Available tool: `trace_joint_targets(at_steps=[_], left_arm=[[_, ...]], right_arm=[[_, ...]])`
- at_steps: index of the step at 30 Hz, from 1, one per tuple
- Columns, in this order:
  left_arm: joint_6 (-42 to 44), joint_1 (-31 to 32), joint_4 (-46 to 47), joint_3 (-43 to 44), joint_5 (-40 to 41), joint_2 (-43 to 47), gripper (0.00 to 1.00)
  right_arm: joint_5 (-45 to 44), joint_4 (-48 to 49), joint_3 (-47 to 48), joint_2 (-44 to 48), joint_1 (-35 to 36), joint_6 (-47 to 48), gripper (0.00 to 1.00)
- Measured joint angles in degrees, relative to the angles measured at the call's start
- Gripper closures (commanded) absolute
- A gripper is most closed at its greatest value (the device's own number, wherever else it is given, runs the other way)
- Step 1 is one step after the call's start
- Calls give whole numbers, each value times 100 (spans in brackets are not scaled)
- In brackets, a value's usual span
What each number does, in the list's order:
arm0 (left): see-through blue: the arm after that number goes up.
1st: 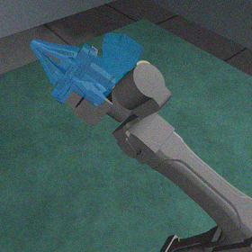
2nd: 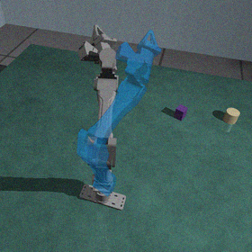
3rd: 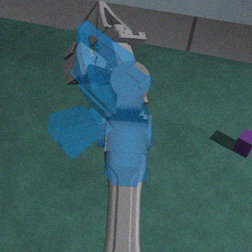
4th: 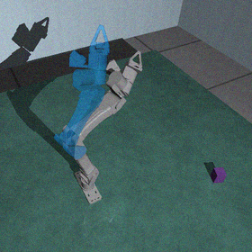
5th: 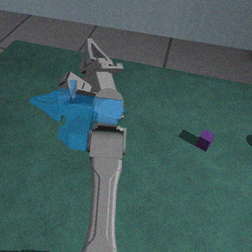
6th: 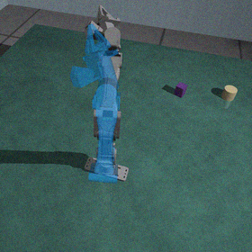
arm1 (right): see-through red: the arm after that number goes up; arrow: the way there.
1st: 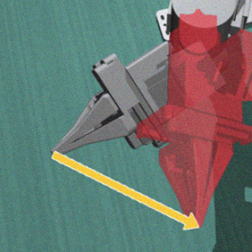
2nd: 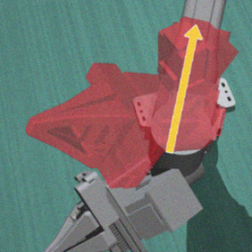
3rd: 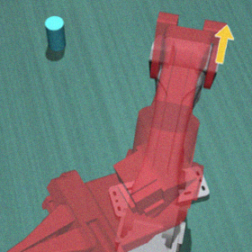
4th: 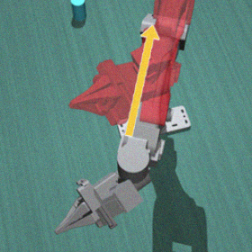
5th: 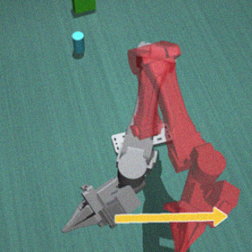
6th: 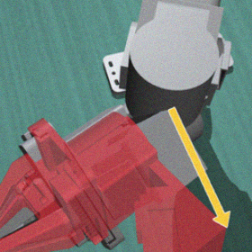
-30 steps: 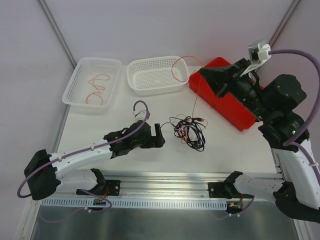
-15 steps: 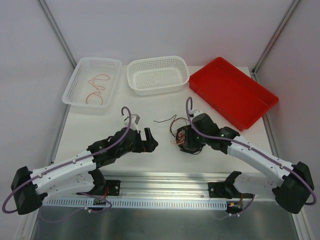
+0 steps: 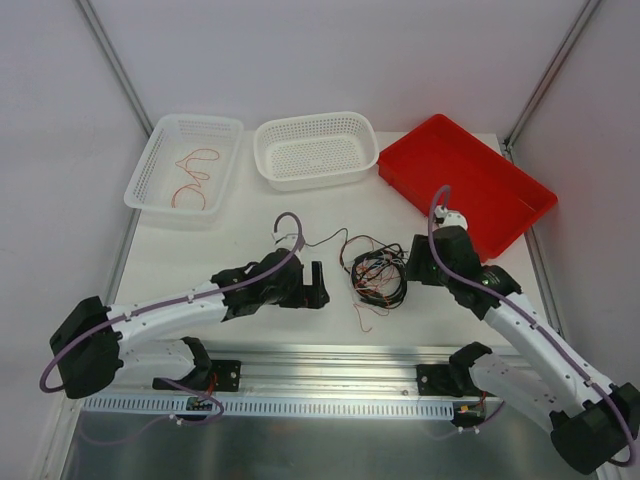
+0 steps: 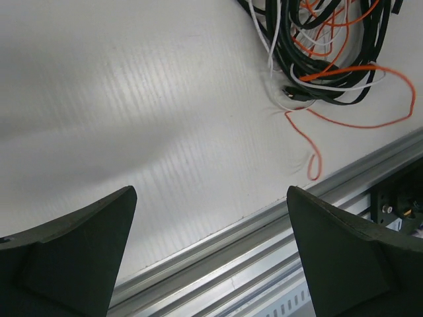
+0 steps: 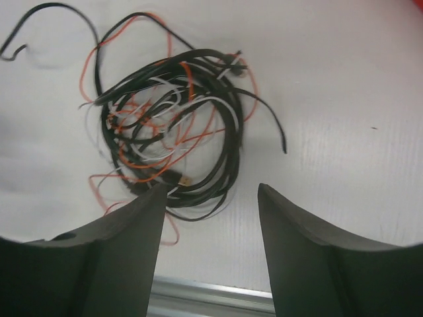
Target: Untangle the cables
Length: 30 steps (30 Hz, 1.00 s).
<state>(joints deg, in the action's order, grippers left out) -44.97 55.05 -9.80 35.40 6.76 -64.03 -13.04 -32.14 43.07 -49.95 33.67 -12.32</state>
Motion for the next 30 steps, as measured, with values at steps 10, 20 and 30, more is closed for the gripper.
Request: trace_joint_targets(at_steps=[10,20,30], left_arm=[[116,0,234,1419,-258,-1641,3],[177,2,356,2457,-492,-3303,10],[138,-81,415,2771,-667,-4081,28]], right_arm=[[992,754,-835,-411,-1882,-57,48],[2319,1967,-918,-1759,-2557,-46,39],[3532,2734,-874,-2973,-2437,-35,45]])
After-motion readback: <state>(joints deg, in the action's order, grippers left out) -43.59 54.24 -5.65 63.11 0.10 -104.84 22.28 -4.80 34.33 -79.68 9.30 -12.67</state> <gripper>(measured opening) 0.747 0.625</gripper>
